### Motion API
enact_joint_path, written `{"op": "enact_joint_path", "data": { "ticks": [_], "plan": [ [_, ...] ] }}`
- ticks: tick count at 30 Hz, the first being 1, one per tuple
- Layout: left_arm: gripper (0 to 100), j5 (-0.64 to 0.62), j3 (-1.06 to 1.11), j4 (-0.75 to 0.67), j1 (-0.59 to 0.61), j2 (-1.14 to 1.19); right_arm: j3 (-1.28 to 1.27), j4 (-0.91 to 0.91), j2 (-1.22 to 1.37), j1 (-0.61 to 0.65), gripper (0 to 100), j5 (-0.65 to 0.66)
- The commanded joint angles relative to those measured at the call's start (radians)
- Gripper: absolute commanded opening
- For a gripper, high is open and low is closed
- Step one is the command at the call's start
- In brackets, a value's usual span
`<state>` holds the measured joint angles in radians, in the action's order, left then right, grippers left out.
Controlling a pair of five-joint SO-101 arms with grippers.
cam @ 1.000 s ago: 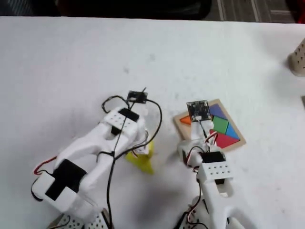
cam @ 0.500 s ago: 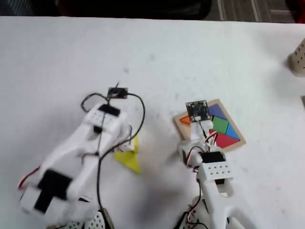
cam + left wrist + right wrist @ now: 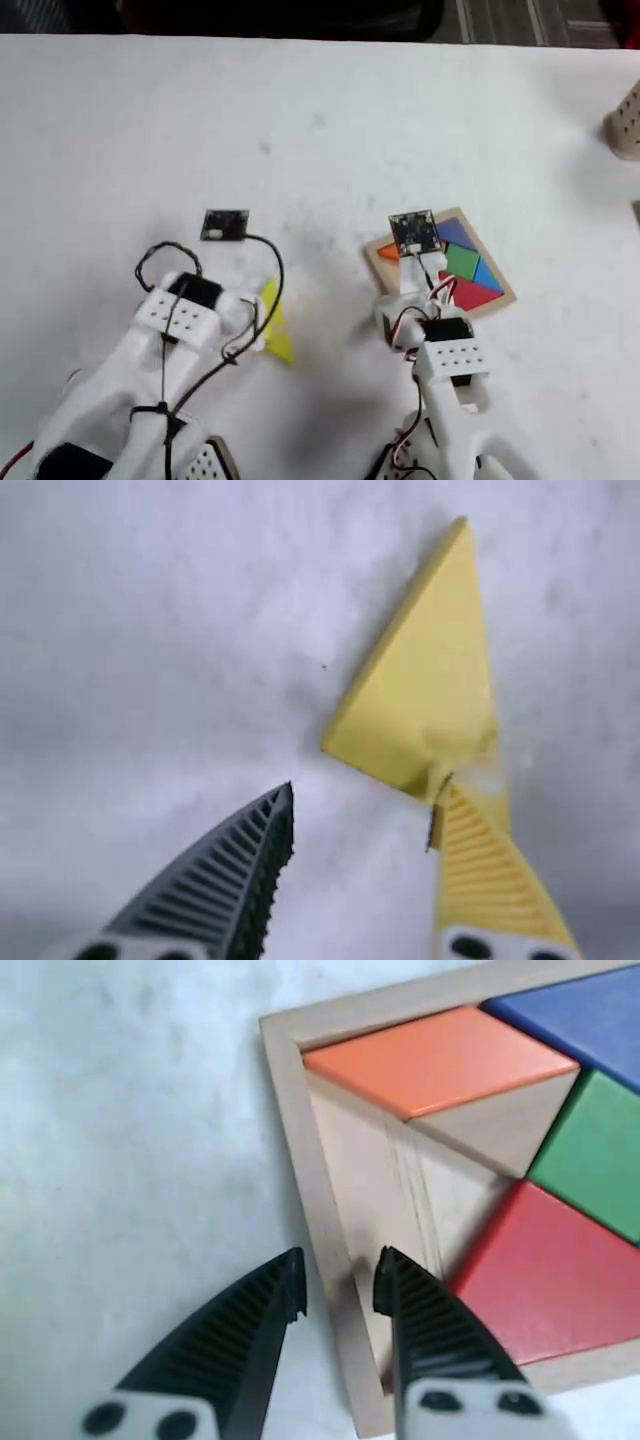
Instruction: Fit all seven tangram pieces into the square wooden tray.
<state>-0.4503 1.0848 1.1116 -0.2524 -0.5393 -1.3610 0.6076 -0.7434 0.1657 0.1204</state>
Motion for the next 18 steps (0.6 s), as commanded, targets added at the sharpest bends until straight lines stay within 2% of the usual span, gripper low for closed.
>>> {"op": "enact_joint_path", "data": {
  "ticks": [1, 2, 4, 7, 18],
  "plan": [
    [4, 0.009, -0.012, -0.1, -0.027, 0.042, 0.005, -0.018, -0.007, -0.008, 11.8, 0.014],
    [1, 0.011, -0.012, -0.106, -0.027, 0.051, 0.005, -0.018, -0.007, -0.008, 11.8, 0.014],
    [6, 0.011, -0.012, -0.106, -0.035, 0.059, 0.005, -0.018, -0.007, -0.008, 11.8, 0.014],
    [2, 0.011, -0.009, -0.109, -0.064, 0.062, 0.005, -0.018, -0.007, -0.008, 11.8, 0.014],
    [2, 0.005, -0.009, -0.149, -0.094, 0.099, 0.005, -0.018, -0.007, -0.008, 11.8, 0.014]
  ]
}}
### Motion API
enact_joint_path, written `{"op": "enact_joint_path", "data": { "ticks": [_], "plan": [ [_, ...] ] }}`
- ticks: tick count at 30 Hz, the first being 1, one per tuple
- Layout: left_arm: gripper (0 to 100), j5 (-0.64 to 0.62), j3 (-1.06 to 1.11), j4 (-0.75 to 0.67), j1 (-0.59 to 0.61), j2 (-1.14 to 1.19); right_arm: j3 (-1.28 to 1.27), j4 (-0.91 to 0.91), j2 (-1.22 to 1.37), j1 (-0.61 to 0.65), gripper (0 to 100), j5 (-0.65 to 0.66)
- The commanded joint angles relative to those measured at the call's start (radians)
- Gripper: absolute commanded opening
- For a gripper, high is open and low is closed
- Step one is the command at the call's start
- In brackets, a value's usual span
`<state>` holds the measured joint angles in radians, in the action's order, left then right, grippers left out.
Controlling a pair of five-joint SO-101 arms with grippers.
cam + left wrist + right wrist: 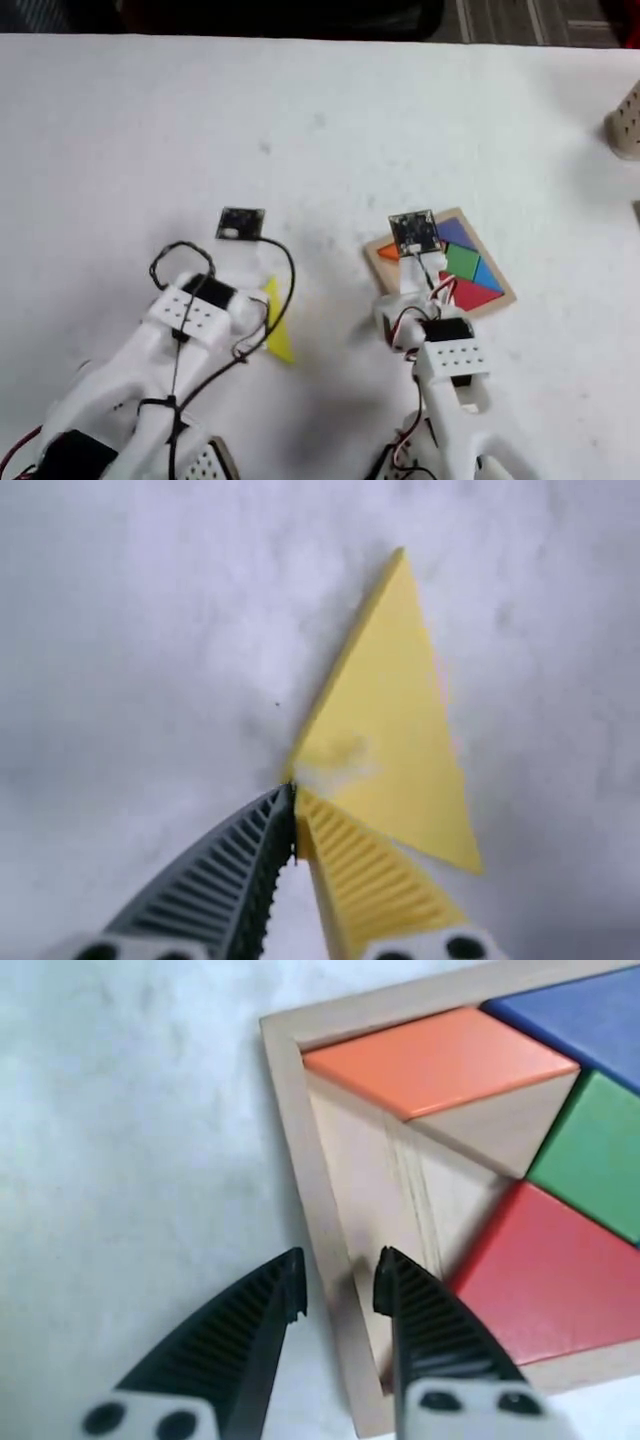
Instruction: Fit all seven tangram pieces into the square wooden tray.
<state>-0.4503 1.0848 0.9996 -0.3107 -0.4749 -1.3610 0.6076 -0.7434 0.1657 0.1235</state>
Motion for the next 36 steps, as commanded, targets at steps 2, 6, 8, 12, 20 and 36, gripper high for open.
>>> {"op": "enact_joint_path", "data": {
  "ticks": [2, 6, 8, 12, 20, 36],
  "plan": [
    [2, 0.003, -0.037, -0.04, -0.053, 0.104, 0.005, -0.018, -0.007, -0.008, 11.8, 0.011],
    [2, 0.002, -0.129, -0.035, -0.054, 0.257, 0.005, -0.018, -0.007, -0.008, 11.8, 0.011],
    [2, -0.018, -0.164, -0.038, -0.053, 0.297, 0.005, -0.018, -0.007, -0.008, 11.8, 0.011],
    [2, -0.061, -0.213, -0.054, -0.051, 0.314, 0.005, -0.018, -0.007, -0.008, 11.8, 0.011],
    [2, -0.063, -0.241, -0.204, -0.012, 0.317, 0.005, -0.018, -0.007, -0.008, 11.8, 0.011],
    [2, 0.107, -0.339, -0.138, 0.013, 0.308, 0.005, -0.013, -0.008, -0.01, 11.8, 0.011]
  ]
}}
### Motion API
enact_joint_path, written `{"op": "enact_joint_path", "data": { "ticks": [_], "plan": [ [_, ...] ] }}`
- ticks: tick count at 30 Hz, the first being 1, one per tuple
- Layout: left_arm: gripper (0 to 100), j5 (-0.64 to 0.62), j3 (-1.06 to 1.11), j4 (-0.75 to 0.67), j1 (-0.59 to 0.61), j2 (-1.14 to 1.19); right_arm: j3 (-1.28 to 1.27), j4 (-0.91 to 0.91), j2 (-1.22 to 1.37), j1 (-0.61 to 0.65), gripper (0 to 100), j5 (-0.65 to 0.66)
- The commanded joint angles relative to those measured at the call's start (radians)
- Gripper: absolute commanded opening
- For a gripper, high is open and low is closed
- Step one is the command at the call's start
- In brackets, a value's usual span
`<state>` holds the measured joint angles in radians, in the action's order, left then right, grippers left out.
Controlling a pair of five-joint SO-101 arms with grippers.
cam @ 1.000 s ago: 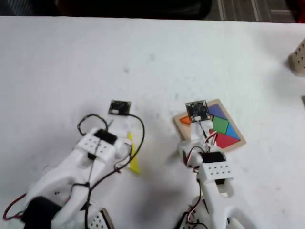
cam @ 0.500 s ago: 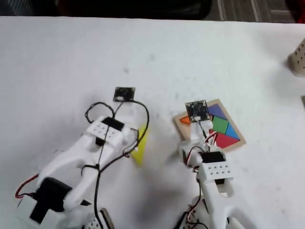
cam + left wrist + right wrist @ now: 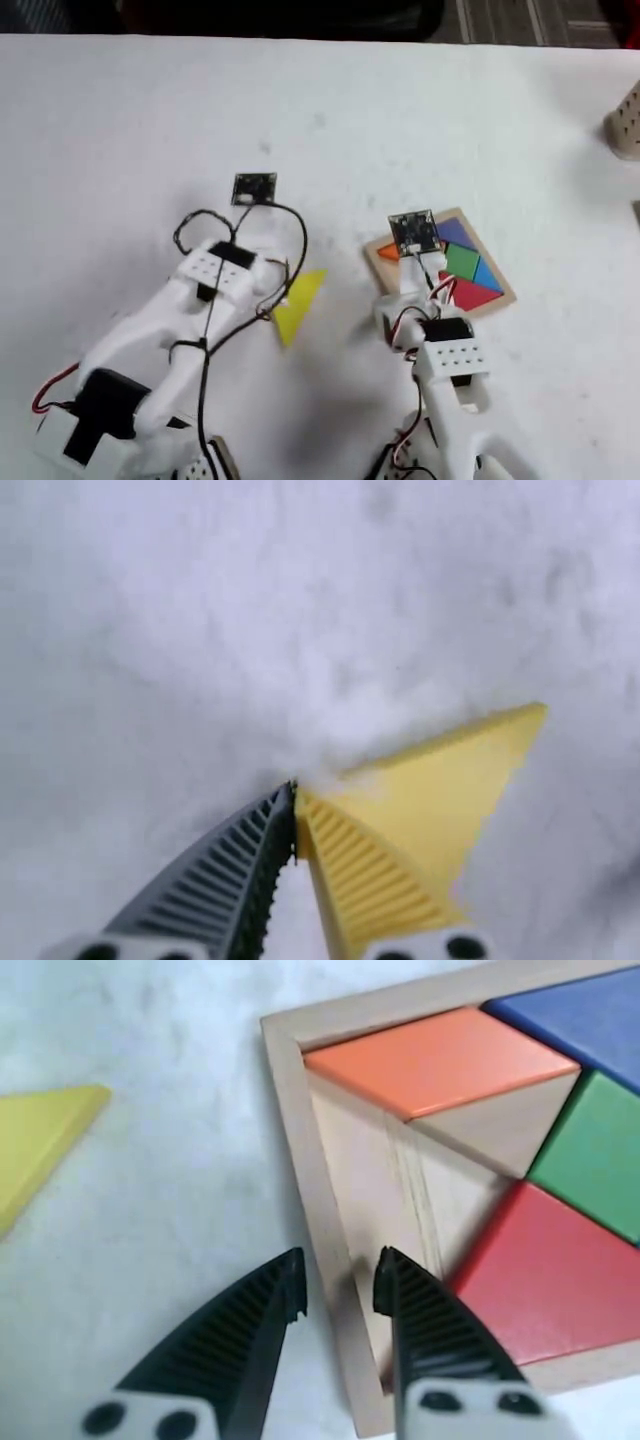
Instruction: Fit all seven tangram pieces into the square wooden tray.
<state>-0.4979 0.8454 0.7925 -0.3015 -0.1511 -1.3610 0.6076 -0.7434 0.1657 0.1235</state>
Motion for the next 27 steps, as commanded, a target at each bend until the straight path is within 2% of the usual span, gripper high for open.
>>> {"op": "enact_joint_path", "data": {
  "ticks": [1, 4, 5, 8, 12, 15, 17, 20, 27],
  "plan": [
    [2, 0.261, -0.115, 0.08, 0.004, -0.013, 0.005, -0.013, -0.008, -0.01, 11.8, 0.011],
    [2, 0.572, -0.13, 0.08, 0.012, -0.01, 0.005, -0.013, -0.008, -0.01, 11.7, 0.011],
    [2, 0.629, -0.135, 0.08, 0.016, -0.01, 0.005, -0.012, -0.008, -0.01, 11.7, 0.011],
    [5, 0.643, -0.143, 0.084, 0.025, -0.01, 0.003, -0.012, -0.008, -0.01, 11.7, 0.011],
    [28, 0.64, -0.135, 0.087, 0.056, -0.008, 0.003, -0.01, -0.008, -0.01, 11.7, 0.011],
    [41, 0.724, -0.071, 0.046, 0.054, -0.008, 0.003, -0.01, -0.01, -0.01, 11.7, 0.011],
    [41, 0.778, -0.051, 0.011, 0.047, -0.013, 0.005, -0.002, -0.018, -0.021, 11.7, 0.011],
    [38, 0.786, -0.049, 0.008, 0.045, -0.013, 0.034, 0.045, -0.059, -0.076, 11.7, 0.009],
    [38, 0.772, -0.041, 0.029, 0.047, -0.012, 0.034, 0.294, -0.305, -0.24, 11.6, 0.011]
  ]
}}
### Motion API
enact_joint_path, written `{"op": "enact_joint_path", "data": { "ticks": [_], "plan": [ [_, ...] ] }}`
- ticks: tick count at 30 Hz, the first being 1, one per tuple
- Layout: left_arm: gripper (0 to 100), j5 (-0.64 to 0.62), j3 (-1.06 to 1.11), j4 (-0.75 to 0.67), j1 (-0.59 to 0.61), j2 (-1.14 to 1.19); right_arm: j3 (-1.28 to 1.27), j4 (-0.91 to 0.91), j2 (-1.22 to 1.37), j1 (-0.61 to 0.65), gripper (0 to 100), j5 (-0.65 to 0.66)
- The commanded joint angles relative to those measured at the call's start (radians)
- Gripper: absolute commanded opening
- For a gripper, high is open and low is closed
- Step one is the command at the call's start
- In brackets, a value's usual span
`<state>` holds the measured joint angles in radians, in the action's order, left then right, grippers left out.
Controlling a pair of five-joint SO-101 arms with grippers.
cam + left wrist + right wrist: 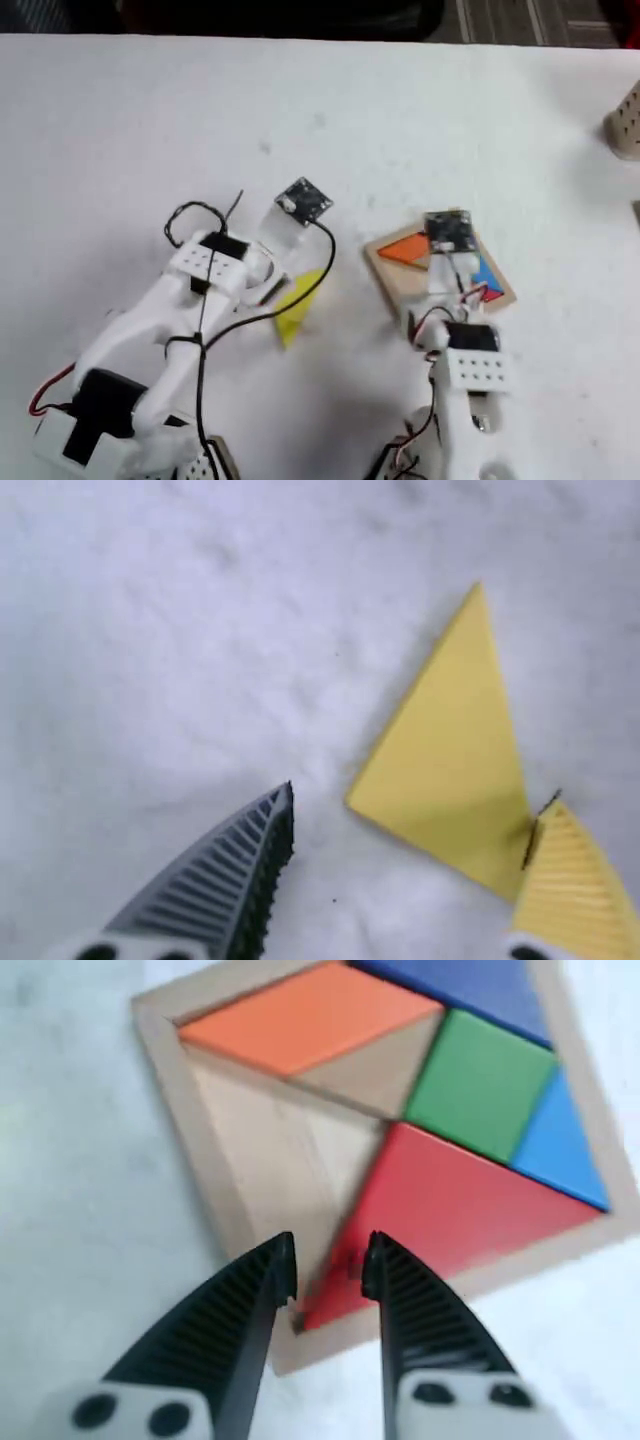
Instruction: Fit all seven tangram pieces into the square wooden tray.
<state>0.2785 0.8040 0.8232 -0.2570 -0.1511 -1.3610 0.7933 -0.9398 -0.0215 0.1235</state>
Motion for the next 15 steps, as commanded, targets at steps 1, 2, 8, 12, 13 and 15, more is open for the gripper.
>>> {"op": "enact_joint_path", "data": {
  "ticks": [1, 2, 8, 12, 13, 15],
  "plan": [
    [38, -0.034, 0.0, -0.002, 0.002, -0.01, 0.023, 0.14, -0.14, -0.074, 11.7, 0.011],
    [38, -0.074, 0.0, -0.006, 0.002, -0.01, 0.009, 0.156, -0.173, -0.096, 11.7, 0.012],
    [38, -0.267, 0.029, -0.048, 0.004, -0.008, -0.146, 0.165, -0.337, -0.249, 11.7, 0.181],
    [38, -0.361, 0.038, -0.06, 0.004, -0.008, -0.193, 0.185, -0.417, -0.295, 11.7, 0.219],
    [38, -0.37, 0.038, -0.06, -0.001, -0.008, -0.196, 0.197, -0.432, -0.291, 11.8, 0.221],
    [38, -0.37, 0.041, -0.06, -0.005, -0.007, -0.198, 0.208, -0.45, -0.271, 11.8, 0.219]
  ]
}}
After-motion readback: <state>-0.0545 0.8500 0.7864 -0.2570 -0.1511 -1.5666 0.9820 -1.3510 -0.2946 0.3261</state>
